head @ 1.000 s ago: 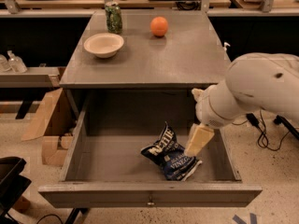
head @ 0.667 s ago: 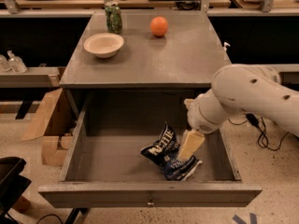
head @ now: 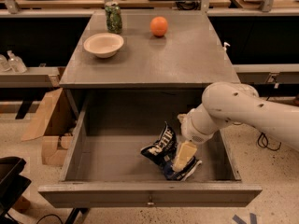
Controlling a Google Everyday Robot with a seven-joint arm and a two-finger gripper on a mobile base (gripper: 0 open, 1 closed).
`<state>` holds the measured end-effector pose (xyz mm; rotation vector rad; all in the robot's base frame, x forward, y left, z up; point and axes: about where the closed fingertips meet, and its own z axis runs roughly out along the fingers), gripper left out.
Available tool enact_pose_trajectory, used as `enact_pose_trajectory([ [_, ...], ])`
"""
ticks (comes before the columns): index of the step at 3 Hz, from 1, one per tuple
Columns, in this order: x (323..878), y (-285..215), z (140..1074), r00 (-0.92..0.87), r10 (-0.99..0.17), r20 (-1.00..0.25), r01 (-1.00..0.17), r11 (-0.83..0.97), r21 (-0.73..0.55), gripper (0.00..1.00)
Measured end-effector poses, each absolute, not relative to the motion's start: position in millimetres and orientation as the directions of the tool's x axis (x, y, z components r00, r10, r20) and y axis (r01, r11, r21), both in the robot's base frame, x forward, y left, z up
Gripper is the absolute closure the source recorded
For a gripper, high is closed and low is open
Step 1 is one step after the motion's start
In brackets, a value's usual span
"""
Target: Pick blue chip bag from top drawer and place on counter
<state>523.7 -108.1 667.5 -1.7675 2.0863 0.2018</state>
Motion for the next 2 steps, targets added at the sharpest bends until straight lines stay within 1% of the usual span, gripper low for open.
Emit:
enact_pose_trajectory([
  [1, 513, -93, 644, -0.119, -0.908, -0.401, -0.983, 0.165, -0.082, 0.18],
  [2, 504, -75, 629, -0.105, -0.906, -0.41, -0.991, 0.13, -0.034, 0.41],
])
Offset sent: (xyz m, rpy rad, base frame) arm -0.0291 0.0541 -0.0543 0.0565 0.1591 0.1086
